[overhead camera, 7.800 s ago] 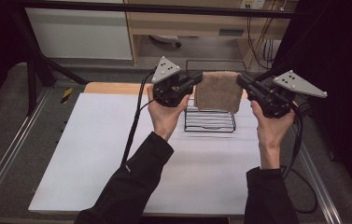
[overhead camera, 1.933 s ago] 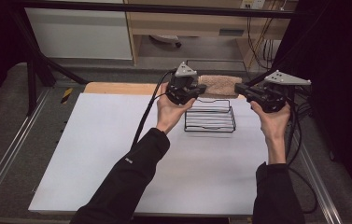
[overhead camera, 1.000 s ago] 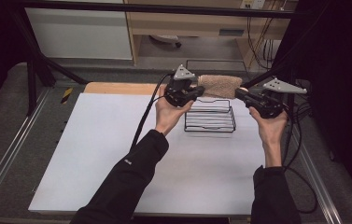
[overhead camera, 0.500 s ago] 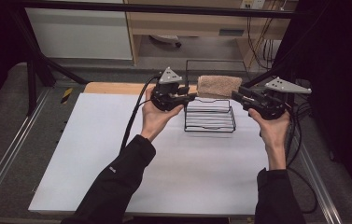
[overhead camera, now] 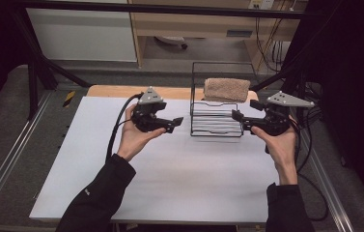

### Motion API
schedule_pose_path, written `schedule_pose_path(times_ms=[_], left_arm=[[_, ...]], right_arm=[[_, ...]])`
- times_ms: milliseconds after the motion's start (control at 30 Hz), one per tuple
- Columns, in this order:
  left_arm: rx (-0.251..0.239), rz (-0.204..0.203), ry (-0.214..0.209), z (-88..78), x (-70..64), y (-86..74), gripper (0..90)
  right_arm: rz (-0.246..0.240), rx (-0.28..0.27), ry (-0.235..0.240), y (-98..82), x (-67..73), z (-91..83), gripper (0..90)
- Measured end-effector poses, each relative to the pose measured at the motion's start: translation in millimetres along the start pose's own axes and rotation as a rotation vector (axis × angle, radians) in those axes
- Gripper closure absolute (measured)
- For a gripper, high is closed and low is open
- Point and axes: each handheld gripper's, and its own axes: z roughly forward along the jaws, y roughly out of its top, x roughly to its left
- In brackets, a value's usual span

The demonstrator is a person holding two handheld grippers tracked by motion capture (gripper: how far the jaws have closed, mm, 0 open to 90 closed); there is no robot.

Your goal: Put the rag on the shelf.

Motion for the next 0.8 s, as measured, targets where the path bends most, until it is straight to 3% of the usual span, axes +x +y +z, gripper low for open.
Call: schedule_pose_path(times_ms=[300, 800], left_arm=[[0.032, -0.025, 0.049, -29.5, 11.8, -41.6, 10.7], [0.053, -0.06, 0.091, -64.0, 22.3, -96.8, 9.2]], right_arm=[[0.036, 0.021, 0.01, -16.6, 11.0, 2.0, 3.9], [0.063, 0.079, 0.043, -57.0, 19.4, 2.0, 0.5]])
